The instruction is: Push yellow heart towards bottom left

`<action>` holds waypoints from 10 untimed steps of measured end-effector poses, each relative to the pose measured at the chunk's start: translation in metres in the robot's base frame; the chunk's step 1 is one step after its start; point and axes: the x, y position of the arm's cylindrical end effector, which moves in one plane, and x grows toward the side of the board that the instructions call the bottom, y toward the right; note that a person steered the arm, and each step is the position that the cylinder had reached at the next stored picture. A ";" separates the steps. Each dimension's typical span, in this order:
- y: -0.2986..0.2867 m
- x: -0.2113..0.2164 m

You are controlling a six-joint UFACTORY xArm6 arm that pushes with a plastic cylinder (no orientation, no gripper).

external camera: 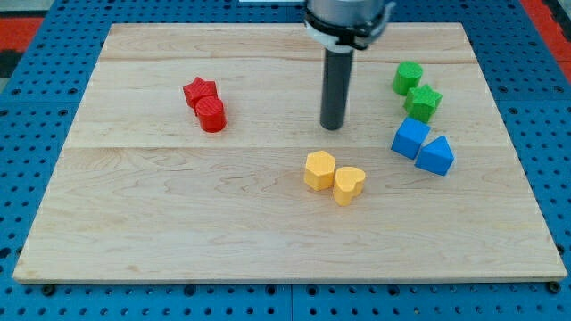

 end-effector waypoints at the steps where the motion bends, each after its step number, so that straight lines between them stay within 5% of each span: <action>1: 0.013 0.028; 4: 0.075 0.093; 6: -0.082 0.092; 7: -0.093 0.068; 10: -0.126 0.109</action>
